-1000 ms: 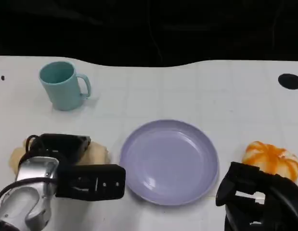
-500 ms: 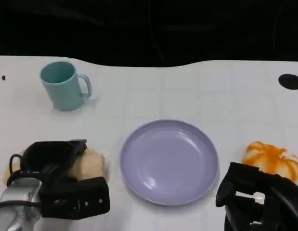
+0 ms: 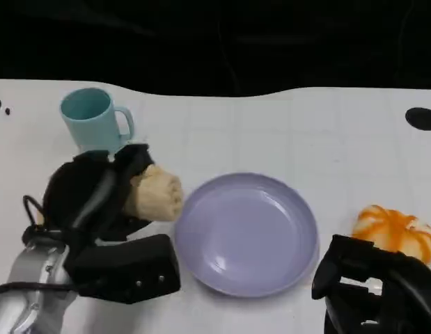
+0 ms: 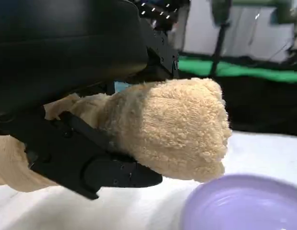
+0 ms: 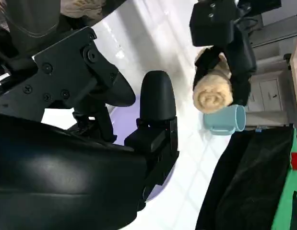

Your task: Grasp the towel on the left side of the plate with the left hand and place it into the plate.

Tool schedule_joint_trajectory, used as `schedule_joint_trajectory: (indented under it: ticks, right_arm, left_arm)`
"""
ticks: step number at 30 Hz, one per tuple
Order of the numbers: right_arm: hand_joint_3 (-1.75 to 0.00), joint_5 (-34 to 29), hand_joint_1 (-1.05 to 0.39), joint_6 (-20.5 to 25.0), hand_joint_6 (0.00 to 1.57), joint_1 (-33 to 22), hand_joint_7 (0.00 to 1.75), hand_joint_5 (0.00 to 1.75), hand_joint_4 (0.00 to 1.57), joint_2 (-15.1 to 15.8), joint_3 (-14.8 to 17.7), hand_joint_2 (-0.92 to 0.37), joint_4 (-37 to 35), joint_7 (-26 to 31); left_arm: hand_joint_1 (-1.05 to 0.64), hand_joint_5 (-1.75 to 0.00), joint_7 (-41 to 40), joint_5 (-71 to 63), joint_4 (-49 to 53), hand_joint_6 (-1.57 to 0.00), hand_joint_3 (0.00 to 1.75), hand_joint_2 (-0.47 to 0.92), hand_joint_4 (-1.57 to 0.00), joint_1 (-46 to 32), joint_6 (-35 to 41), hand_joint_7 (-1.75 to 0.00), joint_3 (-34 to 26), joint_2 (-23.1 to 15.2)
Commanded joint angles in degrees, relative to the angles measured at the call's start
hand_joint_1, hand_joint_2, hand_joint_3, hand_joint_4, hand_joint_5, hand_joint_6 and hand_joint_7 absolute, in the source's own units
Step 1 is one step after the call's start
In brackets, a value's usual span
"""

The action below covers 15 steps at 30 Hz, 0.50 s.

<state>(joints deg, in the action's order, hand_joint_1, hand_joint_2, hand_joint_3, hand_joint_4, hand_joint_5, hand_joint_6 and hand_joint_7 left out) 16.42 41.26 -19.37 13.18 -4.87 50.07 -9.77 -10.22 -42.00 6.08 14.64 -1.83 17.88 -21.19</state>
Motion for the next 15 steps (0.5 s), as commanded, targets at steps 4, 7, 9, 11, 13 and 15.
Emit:
schedule_joint_trajectory:
  ticks: [4, 7, 9, 11, 13, 15]
  right_arm:
    - [-1.27, 0.0, -0.13, 0.6, 0.64, 0.1, 1.58, 1.75, 0.72, 0.6, 0.1, -0.51, 0.4, 0.4]
    - [-1.27, 0.2, -0.12, 0.1, 0.64, -0.1, 1.58, 1.75, 0.72, 0.5, 0.1, -0.52, 0.2, 0.2]
    - [-1.27, 0.1, -0.11, 0.1, 0.64, -0.2, 1.58, 1.75, 0.72, 0.6, 0.0, -0.52, 0.4, 0.2]
    - [-1.28, 0.1, -0.1, 0.1, 0.64, -0.3, 1.58, 1.75, 0.72, 0.5, 0.0, -0.52, 0.6, 0.3]
    - [-1.28, 0.0, -0.1, -0.2, 0.64, -0.4, 1.58, 1.75, 0.72, 0.5, -0.1, -0.52, 0.6, 0.2]
    - [-1.28, 0.0, -0.11, -0.2, 0.64, -0.5, 1.58, 1.75, 0.71, 0.6, -0.1, -0.51, 0.6, 0.1]
  left_arm:
    - [-0.25, -1.75, 4.7, -1.7, -8.0, -0.65, 1.15, 0.44, -0.93, 1.3, 0.7, -1.75, 2.3, 2.9]
    - [-0.28, -1.75, 5.5, -2.9, -7.9, -0.67, 1.19, 0.44, -0.95, 2.8, 0.9, -1.75, 3.9, 4.9]
    - [-0.27, -1.75, 6.4, -3.7, -7.7, -0.68, 1.19, 0.42, -0.96, 3.8, 1.7, -1.75, 4.8, 6.4]
    - [-0.25, -1.75, 8.1, -4.2, -7.6, -0.68, 1.16, 0.39, -0.97, 4.9, 2.9, -1.75, 5.8, 7.8]
    - [-0.26, -1.75, 9.5, -4.4, -7.3, -0.67, 1.08, 0.44, -0.95, 5.8, 3.8, -1.75, 6.6, 9.0]
    - [-0.24, -1.75, 10.8, -4.5, -7.0, -0.66, 1.05, 0.48, -0.95, 6.6, 4.9, -1.75, 7.3, 10.2]
